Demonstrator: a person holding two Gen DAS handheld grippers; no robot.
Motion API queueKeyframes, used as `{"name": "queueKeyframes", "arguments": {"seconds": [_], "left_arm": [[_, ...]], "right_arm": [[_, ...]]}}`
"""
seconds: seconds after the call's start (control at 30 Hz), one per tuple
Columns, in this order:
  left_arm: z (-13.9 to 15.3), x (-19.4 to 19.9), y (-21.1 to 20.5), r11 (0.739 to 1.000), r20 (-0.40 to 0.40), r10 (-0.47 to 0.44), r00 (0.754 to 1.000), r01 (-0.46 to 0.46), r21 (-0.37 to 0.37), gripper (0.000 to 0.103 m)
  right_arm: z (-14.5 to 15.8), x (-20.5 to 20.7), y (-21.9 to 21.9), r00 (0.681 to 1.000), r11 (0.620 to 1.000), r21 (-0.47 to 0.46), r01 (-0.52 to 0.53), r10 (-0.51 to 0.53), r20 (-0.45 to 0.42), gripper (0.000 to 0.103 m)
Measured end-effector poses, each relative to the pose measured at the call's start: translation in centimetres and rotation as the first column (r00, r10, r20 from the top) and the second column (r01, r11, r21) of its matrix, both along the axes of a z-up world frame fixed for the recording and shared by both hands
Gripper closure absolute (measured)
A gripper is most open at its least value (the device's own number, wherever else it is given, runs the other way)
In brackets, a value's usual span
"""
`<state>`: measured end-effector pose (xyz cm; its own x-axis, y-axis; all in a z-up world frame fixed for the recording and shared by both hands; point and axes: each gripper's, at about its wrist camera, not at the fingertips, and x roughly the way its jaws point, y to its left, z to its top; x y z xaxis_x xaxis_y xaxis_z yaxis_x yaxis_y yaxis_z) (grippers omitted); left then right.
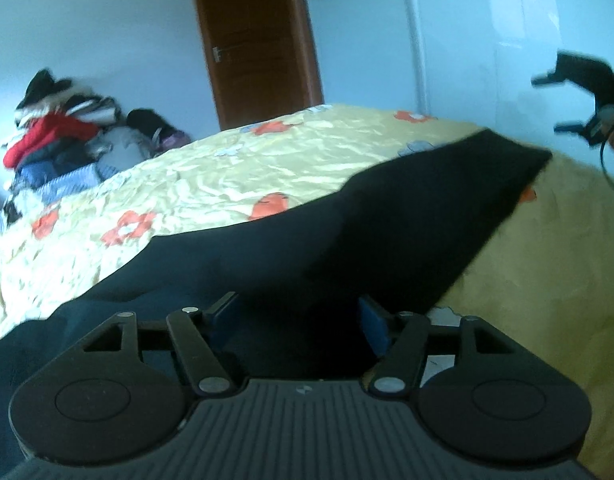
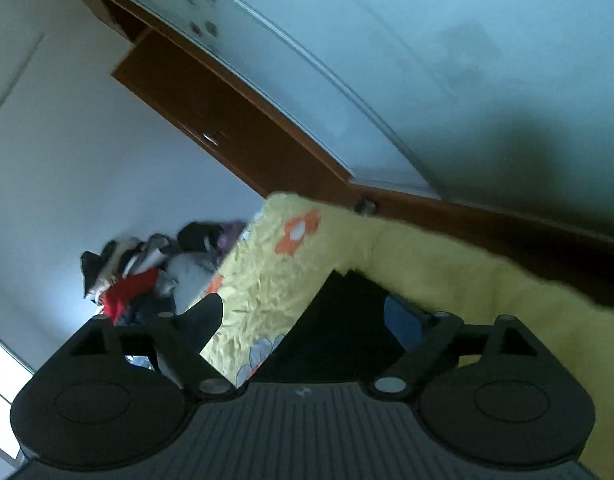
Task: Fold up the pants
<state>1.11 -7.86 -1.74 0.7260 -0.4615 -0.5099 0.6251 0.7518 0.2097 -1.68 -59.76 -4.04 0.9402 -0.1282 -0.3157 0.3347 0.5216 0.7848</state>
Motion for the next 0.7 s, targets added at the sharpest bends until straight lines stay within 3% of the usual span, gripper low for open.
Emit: {"name": "queueKeyframes", "arguments": {"seconds": [0.23,0.5,0.7], "left_arm": [[-1.6,-0.9,-1.5,0.996,0.083,-0.034,0.996,0.027,0.086,0.035],[-2.0,0.0,-1.3,0.997,0.057,0.004,0.998,-0.008,0.070,0.035],[-2.2,0.0,-1.3,0.997,0.059,0.010,0.998,-0.015,0.071,0.034]], "right_arm": [[-1.3,1.5,0.7,0.996,0.997,0.022,-0.074,0.075,-0.039,0.015],[-3.2,1.1,-0.1,0.995,0.996,0.082,-0.030,0.037,-0.092,0.015],[-3.7,1.1,0.9,0.993,0.988,0.131,-0.085,0.094,-0.070,0.015]]}}
